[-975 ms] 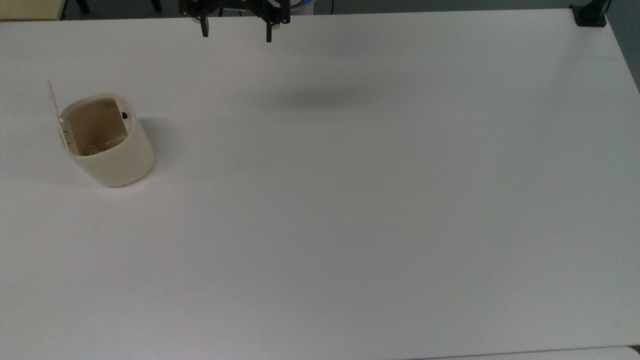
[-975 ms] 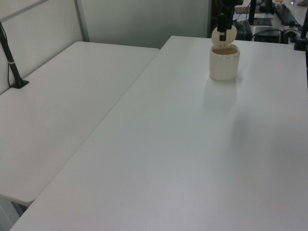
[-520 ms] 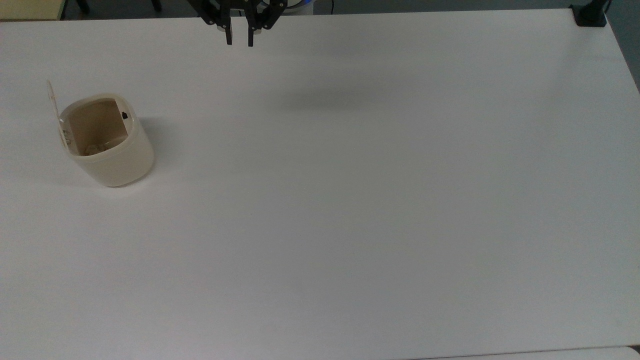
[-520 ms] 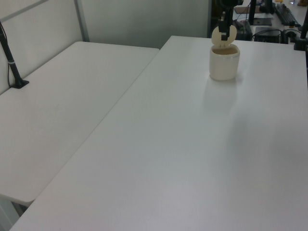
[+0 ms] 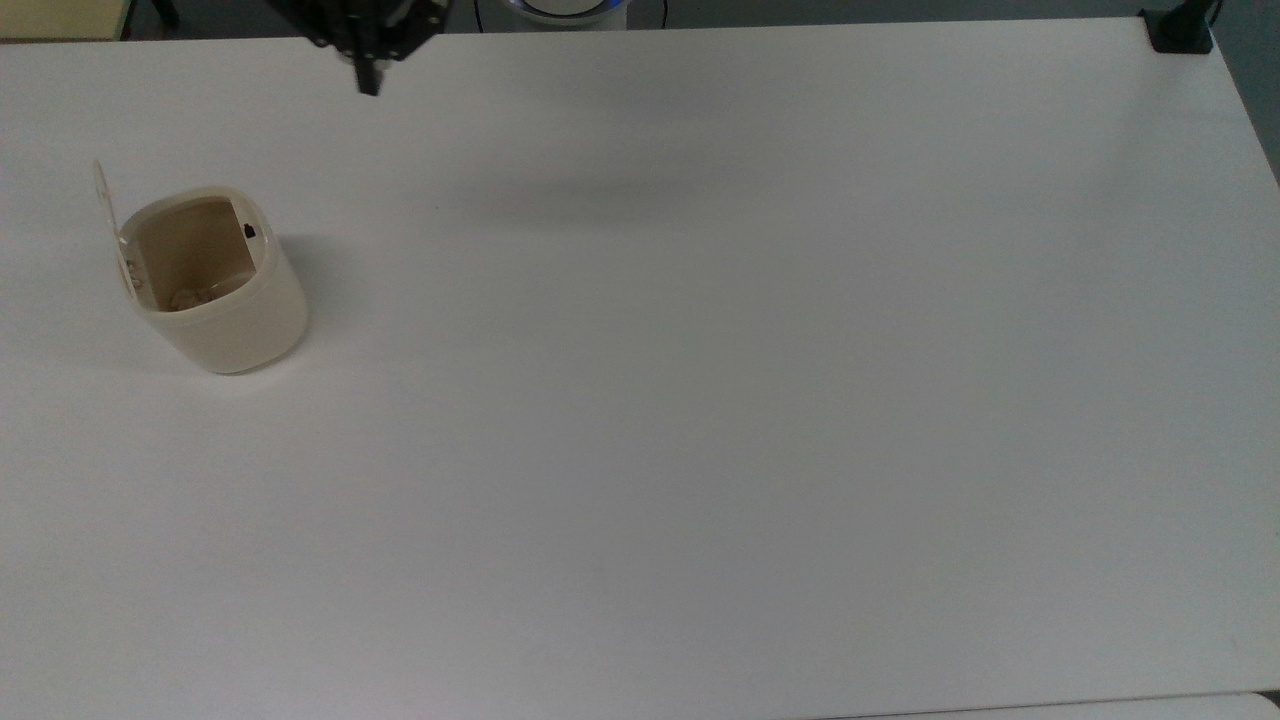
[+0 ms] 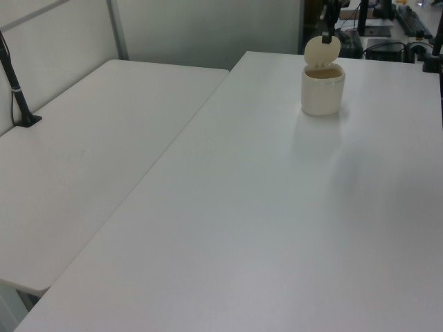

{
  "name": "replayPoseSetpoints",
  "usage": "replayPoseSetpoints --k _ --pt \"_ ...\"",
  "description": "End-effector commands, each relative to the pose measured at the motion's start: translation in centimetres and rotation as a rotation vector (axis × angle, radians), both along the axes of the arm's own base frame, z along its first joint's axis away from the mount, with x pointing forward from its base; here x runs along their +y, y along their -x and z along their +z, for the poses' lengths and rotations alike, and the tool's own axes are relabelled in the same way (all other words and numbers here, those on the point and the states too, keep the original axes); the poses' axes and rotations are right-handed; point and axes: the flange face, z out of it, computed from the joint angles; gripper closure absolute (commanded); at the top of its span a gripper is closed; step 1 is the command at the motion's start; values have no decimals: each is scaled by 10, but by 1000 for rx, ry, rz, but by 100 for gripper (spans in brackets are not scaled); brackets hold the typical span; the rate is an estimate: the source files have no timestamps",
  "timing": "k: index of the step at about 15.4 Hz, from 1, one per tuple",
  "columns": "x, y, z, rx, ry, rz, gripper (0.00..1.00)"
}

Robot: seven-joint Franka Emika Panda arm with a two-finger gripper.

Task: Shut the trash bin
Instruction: 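Move the gripper toward the open lid of the cream trash bin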

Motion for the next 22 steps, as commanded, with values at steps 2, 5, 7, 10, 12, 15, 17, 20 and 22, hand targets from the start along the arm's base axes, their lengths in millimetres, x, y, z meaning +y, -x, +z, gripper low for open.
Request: replayPoseSetpoints --k 2,5,7,10,12,15,17,20,22 --pt "-99 -4 -2 -150 23 -124 100" --pt "-150 -14 -20 -230 54 -185 100" --pt "-177 -20 -38 -261 65 -222 100" --pt "-205 -25 -62 -284 83 -247 100" --pt "-214 -28 -74 -290 91 -256 100" --pt "-215 -30 -81 -279 92 -248 100" --pt "-212 -30 -85 -266 86 -243 100" --pt "-207 -30 -94 -241 77 -223 100" --pt "-200 -27 -99 -169 57 -177 100"
